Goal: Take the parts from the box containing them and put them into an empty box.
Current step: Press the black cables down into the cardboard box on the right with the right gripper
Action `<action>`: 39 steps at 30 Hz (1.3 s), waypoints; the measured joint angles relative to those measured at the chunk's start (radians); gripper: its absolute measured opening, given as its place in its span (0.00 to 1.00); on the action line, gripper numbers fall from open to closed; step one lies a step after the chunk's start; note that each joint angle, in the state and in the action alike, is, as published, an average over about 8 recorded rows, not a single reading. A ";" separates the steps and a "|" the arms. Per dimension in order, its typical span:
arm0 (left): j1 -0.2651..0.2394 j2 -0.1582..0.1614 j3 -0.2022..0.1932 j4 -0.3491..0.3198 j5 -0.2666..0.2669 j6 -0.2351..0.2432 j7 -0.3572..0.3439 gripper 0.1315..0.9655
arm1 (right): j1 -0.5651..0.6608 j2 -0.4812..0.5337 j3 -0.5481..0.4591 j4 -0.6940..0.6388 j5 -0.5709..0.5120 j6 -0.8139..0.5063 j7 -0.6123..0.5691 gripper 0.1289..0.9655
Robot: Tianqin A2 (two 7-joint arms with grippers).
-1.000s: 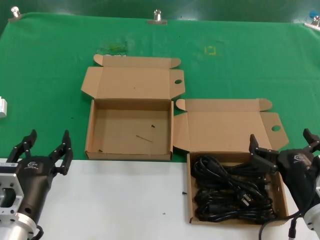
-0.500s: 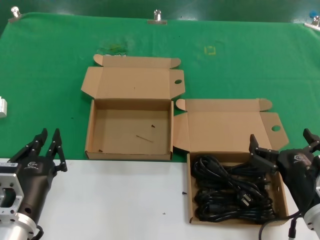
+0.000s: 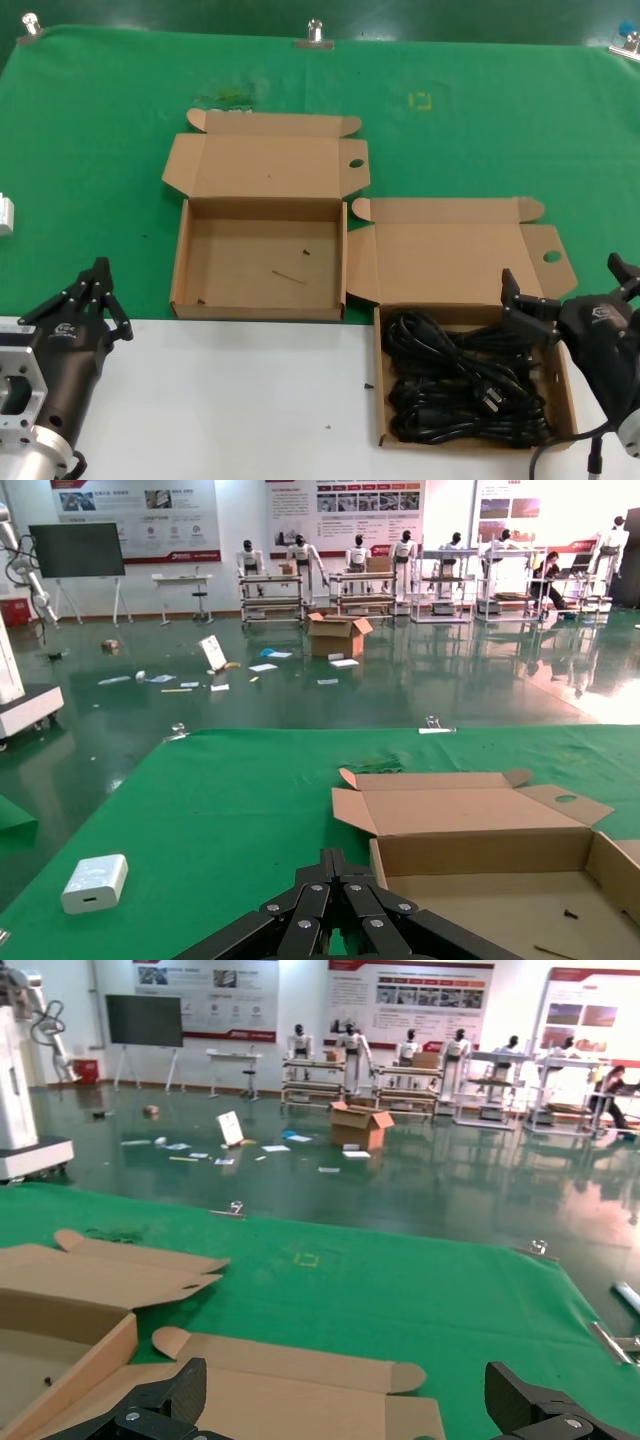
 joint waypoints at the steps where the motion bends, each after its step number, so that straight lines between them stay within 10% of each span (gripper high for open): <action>1: 0.000 0.000 0.000 0.000 0.000 0.000 0.000 0.03 | 0.001 0.013 -0.008 0.001 0.003 0.001 0.004 1.00; 17: 0.000 0.000 0.000 0.000 0.000 0.000 0.000 0.01 | 0.075 0.269 -0.027 0.015 0.038 -0.333 -0.027 1.00; 39: 0.000 0.000 0.000 0.000 0.000 0.000 0.000 0.01 | 0.487 0.507 -0.169 -0.277 0.000 -0.998 -0.176 1.00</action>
